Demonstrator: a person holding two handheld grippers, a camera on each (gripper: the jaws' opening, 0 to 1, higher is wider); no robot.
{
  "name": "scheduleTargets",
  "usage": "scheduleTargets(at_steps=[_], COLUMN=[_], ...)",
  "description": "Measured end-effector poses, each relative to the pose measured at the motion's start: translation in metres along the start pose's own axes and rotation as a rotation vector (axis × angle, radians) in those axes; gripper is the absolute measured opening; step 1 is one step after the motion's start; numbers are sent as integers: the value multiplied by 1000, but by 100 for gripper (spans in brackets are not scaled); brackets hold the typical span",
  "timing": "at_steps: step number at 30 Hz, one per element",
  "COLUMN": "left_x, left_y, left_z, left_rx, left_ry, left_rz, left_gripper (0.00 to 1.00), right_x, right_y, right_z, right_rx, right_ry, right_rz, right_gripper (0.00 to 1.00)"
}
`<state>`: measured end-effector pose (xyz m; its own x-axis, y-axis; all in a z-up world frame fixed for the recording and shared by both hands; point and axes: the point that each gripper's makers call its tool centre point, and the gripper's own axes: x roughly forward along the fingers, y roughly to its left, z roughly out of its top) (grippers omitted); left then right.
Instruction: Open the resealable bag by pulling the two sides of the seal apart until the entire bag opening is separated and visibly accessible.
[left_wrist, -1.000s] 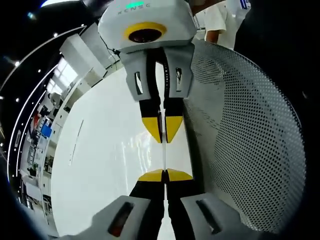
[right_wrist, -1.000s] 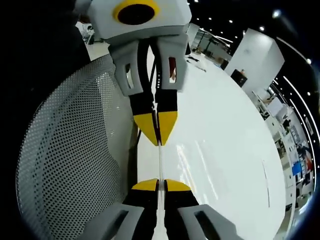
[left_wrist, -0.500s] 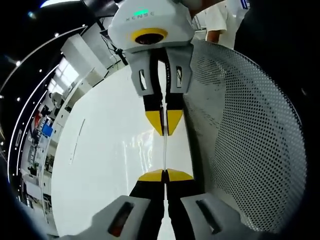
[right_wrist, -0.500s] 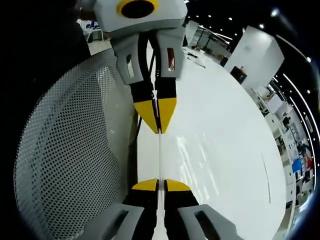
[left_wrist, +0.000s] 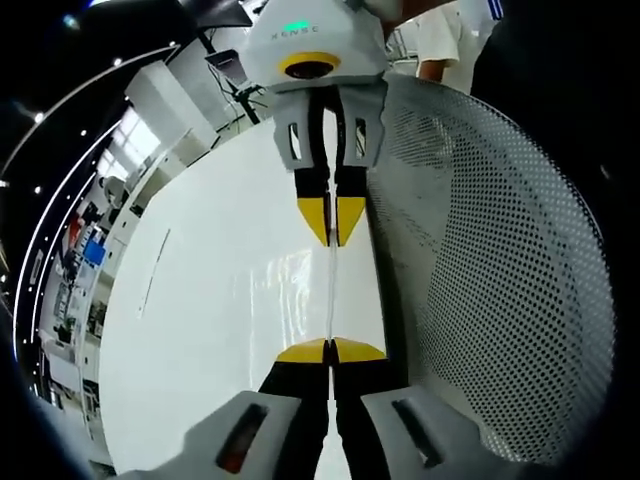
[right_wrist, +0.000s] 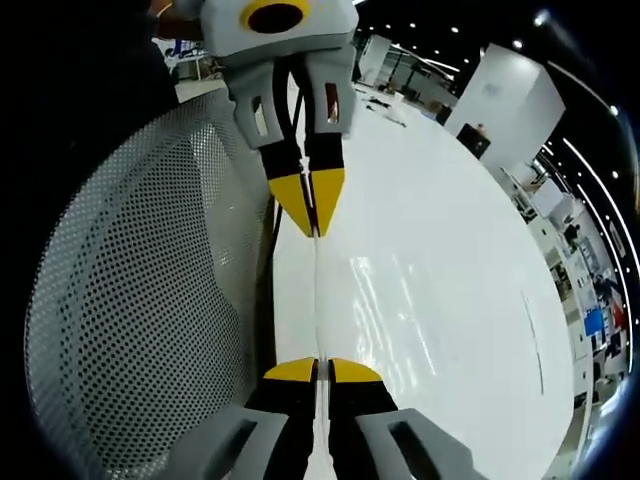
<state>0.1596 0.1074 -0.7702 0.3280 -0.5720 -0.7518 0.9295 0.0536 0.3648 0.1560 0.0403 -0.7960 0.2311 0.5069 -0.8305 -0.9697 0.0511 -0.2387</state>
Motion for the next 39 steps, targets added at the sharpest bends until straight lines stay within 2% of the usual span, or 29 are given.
scheduleTargets(at_steps=[24,33,39], left_x=[0,1,0], left_y=[-1,-3,-3], left_z=[-10,-10,-9], left_rx=[-33,-15,-13], left_ry=[28,34,34], left_rz=[0,-6,-7], left_gripper=[0,0,0], right_x=[-11,-12,-13], right_y=[-1,2,0], right_z=[-32,-43,-43], right_rx=[19,11,27], right_ry=[64,88,85], right_rz=[-24,-28,-35], right_gripper=[0,0,0])
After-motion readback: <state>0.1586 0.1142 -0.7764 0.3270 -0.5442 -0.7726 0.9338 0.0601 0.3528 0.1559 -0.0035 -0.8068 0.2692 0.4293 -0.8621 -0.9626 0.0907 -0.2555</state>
